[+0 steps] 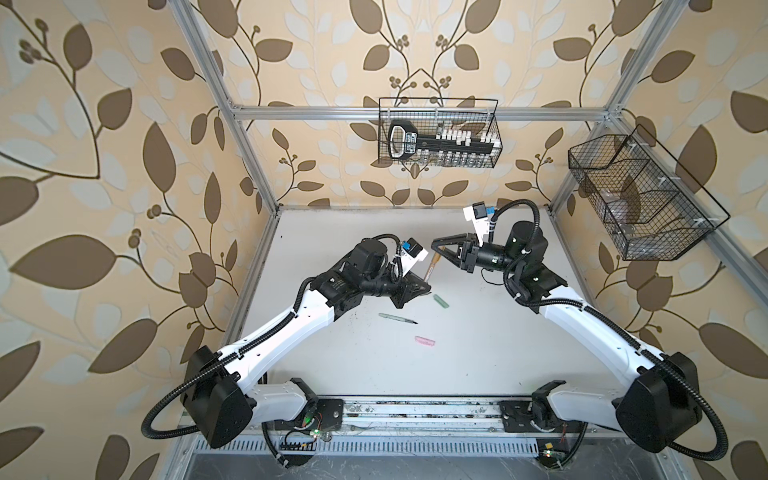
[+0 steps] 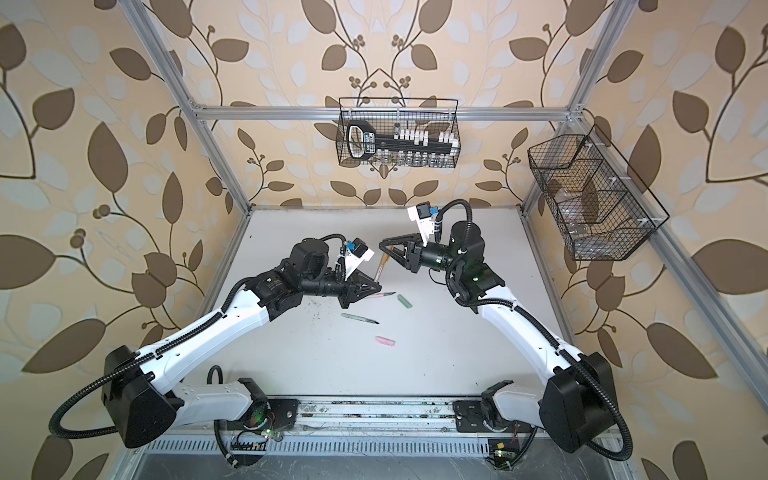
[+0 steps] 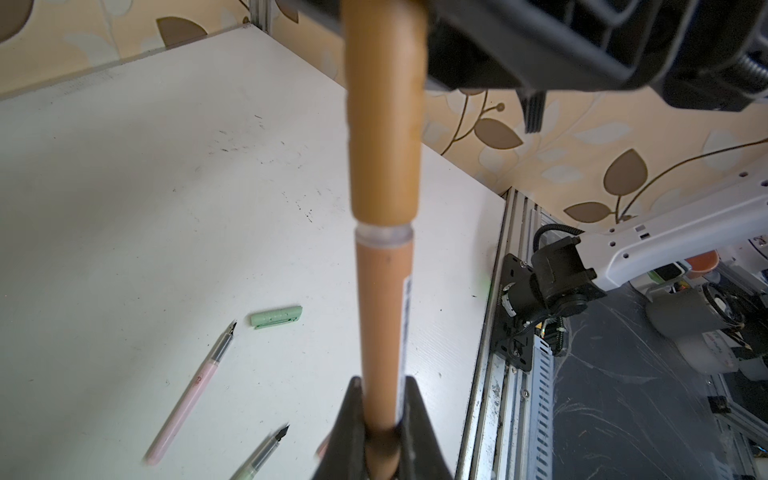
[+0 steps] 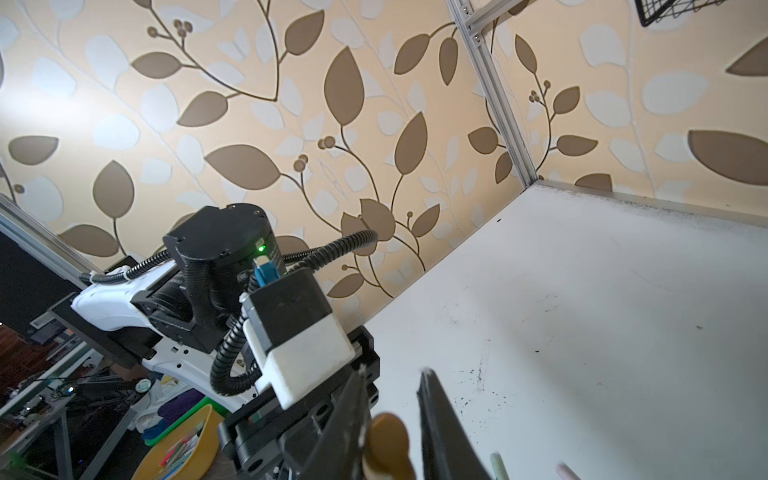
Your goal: Insert the pens into the pen caps
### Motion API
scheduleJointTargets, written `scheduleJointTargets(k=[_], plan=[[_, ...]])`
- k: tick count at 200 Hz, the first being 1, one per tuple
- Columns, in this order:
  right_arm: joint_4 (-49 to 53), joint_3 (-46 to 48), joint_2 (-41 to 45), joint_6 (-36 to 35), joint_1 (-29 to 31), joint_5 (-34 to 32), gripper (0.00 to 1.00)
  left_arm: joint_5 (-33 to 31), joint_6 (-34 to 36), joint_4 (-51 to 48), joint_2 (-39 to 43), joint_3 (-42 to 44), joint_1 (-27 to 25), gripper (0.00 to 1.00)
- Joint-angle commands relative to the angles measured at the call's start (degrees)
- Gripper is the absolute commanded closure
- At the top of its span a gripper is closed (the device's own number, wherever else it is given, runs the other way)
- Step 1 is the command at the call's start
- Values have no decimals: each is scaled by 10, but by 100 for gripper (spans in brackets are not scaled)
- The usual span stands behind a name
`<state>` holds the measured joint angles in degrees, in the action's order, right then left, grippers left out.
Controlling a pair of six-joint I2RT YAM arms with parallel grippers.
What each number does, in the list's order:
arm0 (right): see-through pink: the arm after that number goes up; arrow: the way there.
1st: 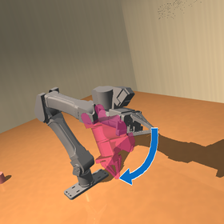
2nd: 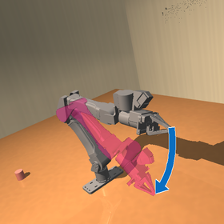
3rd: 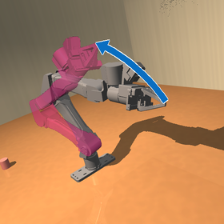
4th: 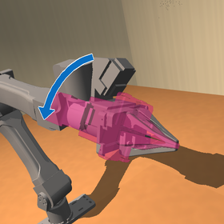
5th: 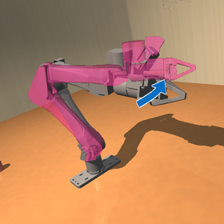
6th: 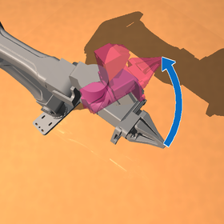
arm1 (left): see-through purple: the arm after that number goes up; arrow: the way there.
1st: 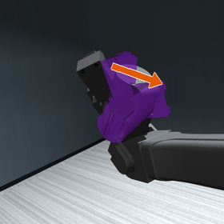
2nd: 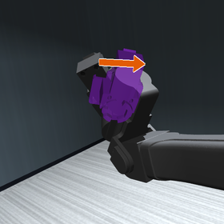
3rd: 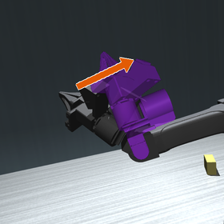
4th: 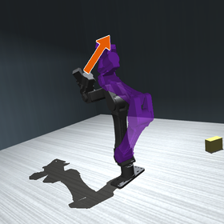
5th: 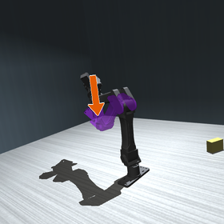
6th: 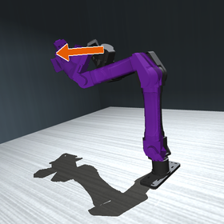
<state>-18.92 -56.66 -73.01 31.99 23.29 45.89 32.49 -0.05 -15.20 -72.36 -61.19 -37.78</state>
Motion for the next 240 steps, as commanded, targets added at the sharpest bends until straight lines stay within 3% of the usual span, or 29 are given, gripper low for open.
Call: scheduleJointTargets(k=[1,13,51,99,155,240], plan=[[14,-9,-2,-17,6,-1,92,-14,1,25,-4,-15,5,100],[34,-7,0,-32,9,-10,100,-37,-6,36,-6,-20,4,100],[54,20,13,-40,13,-34,100,-85,-6,64,-14,-48,10,100],[94,69,33,-56,28,-81,100,-68,23,109,-23,-74,17,100],[106,115,40,-53,58,-130,100,-34,-1,168,-40,-94,38,100],[64,173,27,-9,91,-148,100,-31,0,205,-35,-120,48,100]])
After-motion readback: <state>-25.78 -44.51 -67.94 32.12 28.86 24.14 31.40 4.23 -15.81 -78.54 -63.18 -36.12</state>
